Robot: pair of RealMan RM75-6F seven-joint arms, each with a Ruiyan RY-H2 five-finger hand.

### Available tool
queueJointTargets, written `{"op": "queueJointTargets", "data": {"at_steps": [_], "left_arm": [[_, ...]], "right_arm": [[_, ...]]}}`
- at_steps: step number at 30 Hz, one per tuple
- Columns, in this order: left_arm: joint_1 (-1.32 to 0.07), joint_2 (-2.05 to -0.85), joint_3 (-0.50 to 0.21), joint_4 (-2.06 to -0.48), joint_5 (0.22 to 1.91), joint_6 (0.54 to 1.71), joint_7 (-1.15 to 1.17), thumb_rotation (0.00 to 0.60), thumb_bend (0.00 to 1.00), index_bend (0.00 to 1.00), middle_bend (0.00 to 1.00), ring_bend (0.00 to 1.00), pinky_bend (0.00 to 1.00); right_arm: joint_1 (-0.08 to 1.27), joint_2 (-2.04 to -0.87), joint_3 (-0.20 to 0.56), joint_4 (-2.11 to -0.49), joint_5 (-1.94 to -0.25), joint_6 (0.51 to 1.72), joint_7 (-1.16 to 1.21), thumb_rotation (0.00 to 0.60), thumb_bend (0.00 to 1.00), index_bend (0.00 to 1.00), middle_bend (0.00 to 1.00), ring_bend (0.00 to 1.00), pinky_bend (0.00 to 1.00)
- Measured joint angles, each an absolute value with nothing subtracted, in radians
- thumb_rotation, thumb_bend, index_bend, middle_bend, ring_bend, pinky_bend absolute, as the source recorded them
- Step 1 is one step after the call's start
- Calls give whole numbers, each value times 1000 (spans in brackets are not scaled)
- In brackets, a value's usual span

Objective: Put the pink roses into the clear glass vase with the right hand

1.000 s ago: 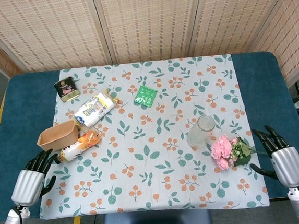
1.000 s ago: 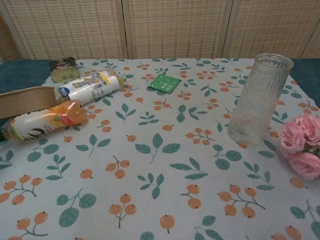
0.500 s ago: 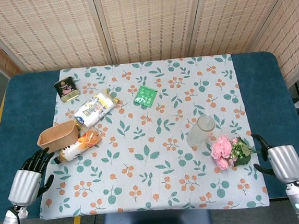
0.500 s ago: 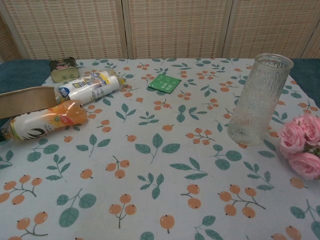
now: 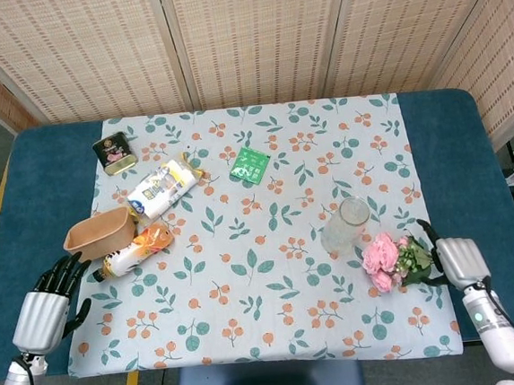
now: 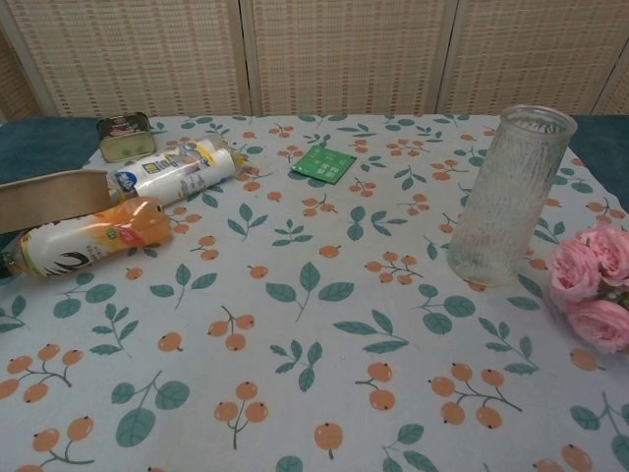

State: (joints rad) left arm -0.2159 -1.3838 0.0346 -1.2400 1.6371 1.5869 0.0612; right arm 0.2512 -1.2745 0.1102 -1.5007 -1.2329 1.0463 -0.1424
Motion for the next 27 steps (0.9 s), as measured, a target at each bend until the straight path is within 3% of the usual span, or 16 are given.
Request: {"op": "queueJointTargets", "data": {"at_steps": [5, 9, 17, 23, 27], "left_arm": [[-214, -1383, 32, -1240, 1636, 1575, 57, 600, 383, 134, 68, 105, 284], [-214, -1383, 31, -1240, 1645, 1577, 60, 600, 383, 134, 68, 105, 284], [-212, -1386, 32, -1239, 1655, 1565, 66, 600, 382, 137, 68, 105, 284], [-211, -1386, 30, -1238, 1661, 1561, 68, 600, 382, 145, 68, 105, 284], [-211, -1385, 29, -1240, 1662, 1557, 65, 600, 382, 147, 68, 105, 284]], "right_arm": [[292, -1289, 112, -1449, -1226, 969, -32, 600, 0, 184, 811, 935, 1000], [304, -1304, 112, -1419, -1234, 953, 16, 600, 0, 339, 829, 949, 1000], [335, -1383, 112, -1235, -1286, 915, 221, 600, 28, 520, 830, 949, 1000], [345, -1398, 103, -1205, -1326, 922, 279, 600, 298, 773, 852, 951, 1000], [329, -1370, 91, -1264, -1377, 990, 301, 600, 434, 849, 861, 956, 1000]]}}
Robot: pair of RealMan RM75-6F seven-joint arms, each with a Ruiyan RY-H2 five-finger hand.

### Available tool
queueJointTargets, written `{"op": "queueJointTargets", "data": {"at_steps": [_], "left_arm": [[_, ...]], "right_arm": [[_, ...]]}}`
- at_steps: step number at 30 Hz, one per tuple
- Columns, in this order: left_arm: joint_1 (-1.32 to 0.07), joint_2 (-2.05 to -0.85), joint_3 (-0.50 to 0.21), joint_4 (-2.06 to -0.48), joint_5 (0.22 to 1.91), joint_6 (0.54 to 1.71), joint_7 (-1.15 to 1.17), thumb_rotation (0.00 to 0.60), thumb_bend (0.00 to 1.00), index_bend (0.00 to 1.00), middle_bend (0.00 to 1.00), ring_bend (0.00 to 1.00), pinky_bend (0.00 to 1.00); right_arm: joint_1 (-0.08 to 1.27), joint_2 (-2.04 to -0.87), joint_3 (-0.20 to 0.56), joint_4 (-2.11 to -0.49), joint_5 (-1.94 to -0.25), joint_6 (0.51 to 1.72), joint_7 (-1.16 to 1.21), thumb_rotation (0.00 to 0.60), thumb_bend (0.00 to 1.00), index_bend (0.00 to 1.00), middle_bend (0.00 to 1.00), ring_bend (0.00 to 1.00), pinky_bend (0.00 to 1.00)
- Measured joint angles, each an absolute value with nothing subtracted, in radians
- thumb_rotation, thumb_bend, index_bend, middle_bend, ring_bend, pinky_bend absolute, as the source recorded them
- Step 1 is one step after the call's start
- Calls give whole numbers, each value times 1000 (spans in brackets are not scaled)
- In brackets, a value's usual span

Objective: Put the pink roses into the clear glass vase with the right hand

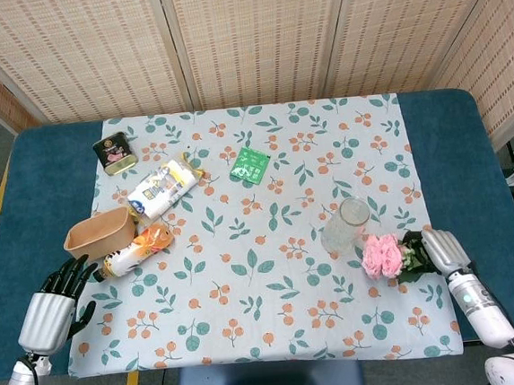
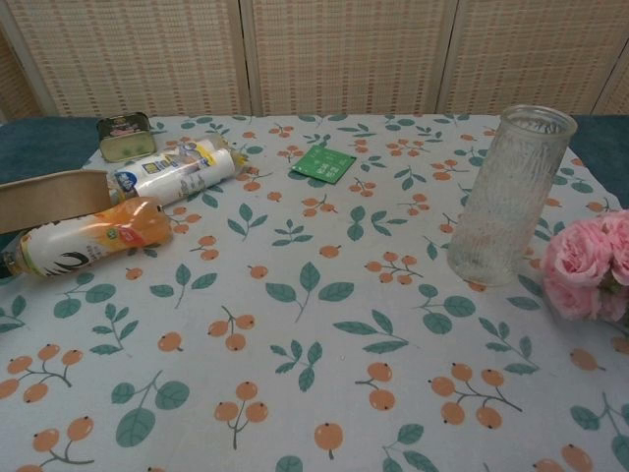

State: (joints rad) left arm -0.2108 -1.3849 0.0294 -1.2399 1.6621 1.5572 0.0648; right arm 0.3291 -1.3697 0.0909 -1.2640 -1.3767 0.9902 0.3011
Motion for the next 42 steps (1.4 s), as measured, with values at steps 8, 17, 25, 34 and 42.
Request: {"op": "queueJointTargets", "data": {"at_steps": [8, 17, 25, 34, 42], "left_arm": [[-205, -1378, 25, -1248, 1664, 1562, 54, 600, 382, 154, 68, 105, 284], [-203, -1378, 27, -1250, 1669, 1554, 57, 600, 381, 156, 68, 105, 284], [-202, -1379, 29, -1251, 1670, 1544, 66, 600, 382, 158, 68, 105, 284], [-197, -1375, 26, -1259, 1664, 1541, 65, 600, 382, 161, 68, 105, 284], [-196, -1374, 23, -1258, 1664, 1541, 63, 600, 382, 161, 68, 105, 284]], "right_arm": [[267, -1191, 34, -1522, -1585, 1224, 411, 600, 511, 871, 863, 960, 1000], [237, -1047, 105, -1841, -1632, 1441, 337, 600, 532, 872, 863, 959, 1000], [360, -1042, 257, -1942, -1539, 1383, 324, 600, 602, 872, 863, 959, 1000], [471, -1110, 315, -1923, -1459, 1276, 391, 600, 609, 872, 864, 961, 1000], [508, -1151, 323, -1840, -1434, 1242, 479, 600, 610, 872, 864, 962, 1000]]}}
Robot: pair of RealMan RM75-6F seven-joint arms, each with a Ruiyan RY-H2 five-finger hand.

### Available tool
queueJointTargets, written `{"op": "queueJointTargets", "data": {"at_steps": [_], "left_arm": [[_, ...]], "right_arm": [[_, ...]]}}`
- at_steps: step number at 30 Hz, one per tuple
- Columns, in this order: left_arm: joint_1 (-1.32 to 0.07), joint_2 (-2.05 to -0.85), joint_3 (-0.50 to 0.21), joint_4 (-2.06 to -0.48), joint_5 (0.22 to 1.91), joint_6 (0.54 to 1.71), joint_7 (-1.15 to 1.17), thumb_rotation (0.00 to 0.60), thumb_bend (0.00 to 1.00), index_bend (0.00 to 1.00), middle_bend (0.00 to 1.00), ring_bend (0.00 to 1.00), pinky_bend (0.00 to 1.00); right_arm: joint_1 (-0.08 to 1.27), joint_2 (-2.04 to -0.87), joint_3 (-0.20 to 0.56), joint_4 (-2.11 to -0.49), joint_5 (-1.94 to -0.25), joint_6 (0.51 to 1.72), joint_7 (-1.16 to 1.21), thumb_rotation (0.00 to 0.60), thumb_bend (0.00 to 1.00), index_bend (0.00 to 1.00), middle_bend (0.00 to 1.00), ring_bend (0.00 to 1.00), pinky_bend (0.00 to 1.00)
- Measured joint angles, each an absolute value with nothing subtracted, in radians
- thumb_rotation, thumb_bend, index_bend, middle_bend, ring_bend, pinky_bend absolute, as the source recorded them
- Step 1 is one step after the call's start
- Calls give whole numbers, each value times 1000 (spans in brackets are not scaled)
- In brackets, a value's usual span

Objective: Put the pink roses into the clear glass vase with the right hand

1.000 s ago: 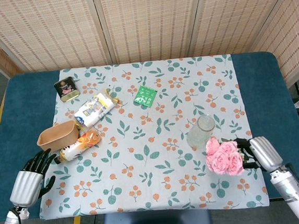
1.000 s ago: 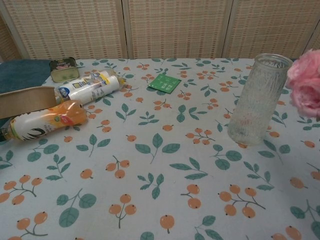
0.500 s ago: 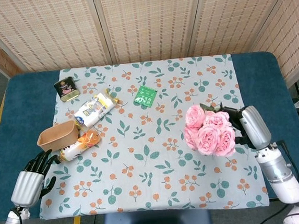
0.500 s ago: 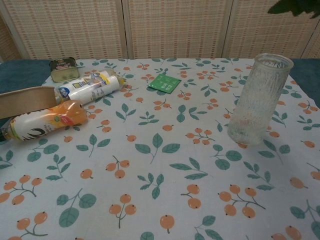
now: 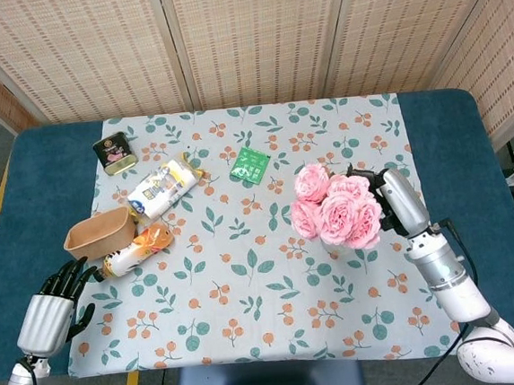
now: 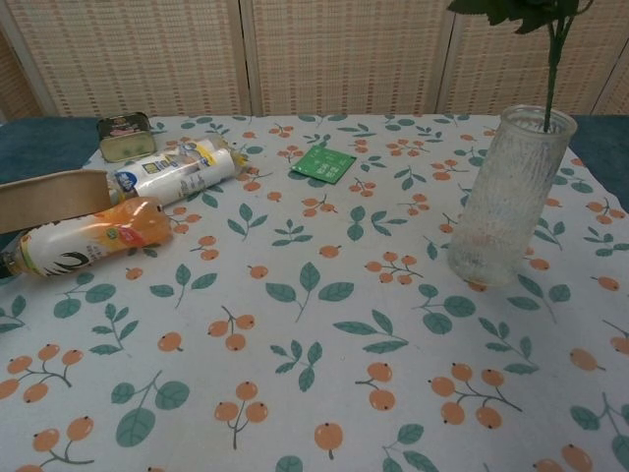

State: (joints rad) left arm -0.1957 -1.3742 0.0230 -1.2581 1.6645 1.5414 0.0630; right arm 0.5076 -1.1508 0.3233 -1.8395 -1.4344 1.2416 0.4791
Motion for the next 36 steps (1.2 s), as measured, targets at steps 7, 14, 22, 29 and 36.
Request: {"op": "queueJointTargets", "data": {"at_steps": [7, 14, 22, 29, 36], "left_arm": [[-195, -1374, 22, -1258, 1667, 1543, 65, 600, 382, 161, 68, 105, 284], [-195, -1376, 22, -1257, 1666, 1535, 70, 600, 382, 161, 69, 105, 284], [-196, -1376, 23, -1258, 1667, 1531, 71, 600, 381, 161, 68, 105, 284], [-195, -1376, 23, -1258, 1669, 1531, 70, 600, 383, 161, 68, 105, 284], [-197, -1375, 23, -1255, 1666, 1523, 61, 600, 382, 161, 68, 105, 284]], "right_arm": [[511, -1165, 311, -1763, -1401, 1208, 557, 600, 610, 872, 863, 962, 1000], [521, -1187, 286, -1648, -1385, 1145, 644, 600, 362, 529, 863, 957, 1000], [525, -1179, 242, -1583, -1413, 1098, 711, 600, 71, 83, 863, 945, 1000], [480, -1147, 222, -1598, -1439, 1176, 633, 600, 11, 0, 863, 926, 1000], [340, -1130, 173, -1642, -1478, 1405, 329, 600, 9, 330, 752, 759, 977]]}}
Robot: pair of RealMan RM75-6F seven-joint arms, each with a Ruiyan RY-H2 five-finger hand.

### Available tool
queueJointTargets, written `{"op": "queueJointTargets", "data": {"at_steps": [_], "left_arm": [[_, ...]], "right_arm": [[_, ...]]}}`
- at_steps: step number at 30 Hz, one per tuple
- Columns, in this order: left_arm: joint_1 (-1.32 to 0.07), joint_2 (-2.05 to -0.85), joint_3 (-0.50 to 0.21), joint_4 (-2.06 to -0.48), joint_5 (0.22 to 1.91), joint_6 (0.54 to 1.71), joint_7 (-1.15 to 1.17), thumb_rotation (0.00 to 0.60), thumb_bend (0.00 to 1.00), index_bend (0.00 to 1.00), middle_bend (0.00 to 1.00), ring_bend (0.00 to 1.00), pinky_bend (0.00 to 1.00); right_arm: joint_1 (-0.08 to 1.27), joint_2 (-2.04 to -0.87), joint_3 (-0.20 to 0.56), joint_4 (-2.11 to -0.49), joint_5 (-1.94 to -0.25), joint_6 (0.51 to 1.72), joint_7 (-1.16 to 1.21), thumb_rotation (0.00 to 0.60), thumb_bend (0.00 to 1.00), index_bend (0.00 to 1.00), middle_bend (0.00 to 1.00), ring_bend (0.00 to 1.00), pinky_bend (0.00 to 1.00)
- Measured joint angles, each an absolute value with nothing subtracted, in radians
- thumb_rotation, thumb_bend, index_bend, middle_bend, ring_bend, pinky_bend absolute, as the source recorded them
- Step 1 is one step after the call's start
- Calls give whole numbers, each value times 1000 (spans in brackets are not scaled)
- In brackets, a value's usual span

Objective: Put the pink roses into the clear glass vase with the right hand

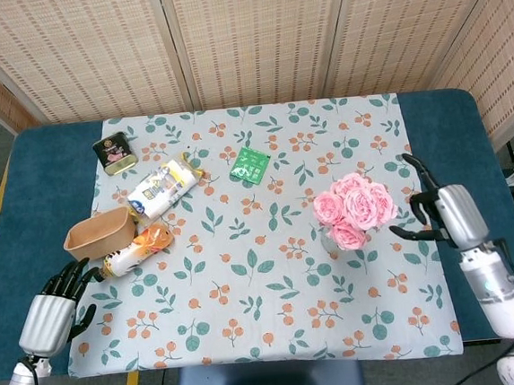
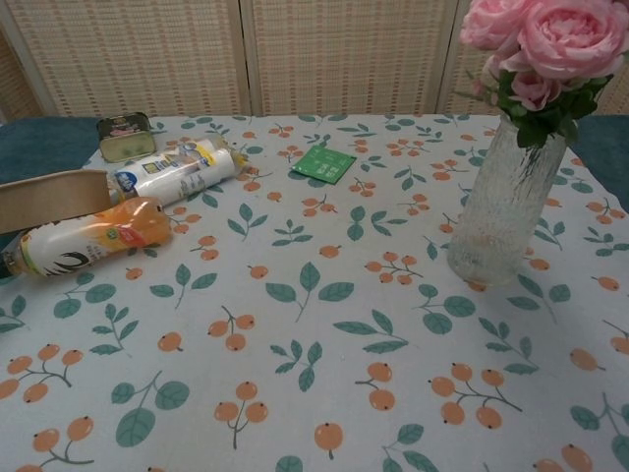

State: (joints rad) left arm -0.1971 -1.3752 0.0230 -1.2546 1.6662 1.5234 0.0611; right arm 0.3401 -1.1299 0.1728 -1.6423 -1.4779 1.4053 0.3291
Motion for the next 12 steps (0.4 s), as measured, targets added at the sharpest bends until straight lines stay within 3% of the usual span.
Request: {"op": "queueJointTargets", "data": {"at_steps": [7, 12], "left_arm": [[-198, -1376, 25, -1255, 1673, 1524, 62, 600, 382, 161, 69, 105, 284], [-200, -1376, 28, -1255, 1680, 1525, 64, 600, 382, 161, 68, 105, 284]], "right_arm": [[127, -1178, 80, -1596, -1520, 1673, -69, 600, 9, 322, 578, 586, 883], [92, -1188, 45, -1573, -1518, 1661, -119, 600, 10, 242, 376, 328, 628]]}}
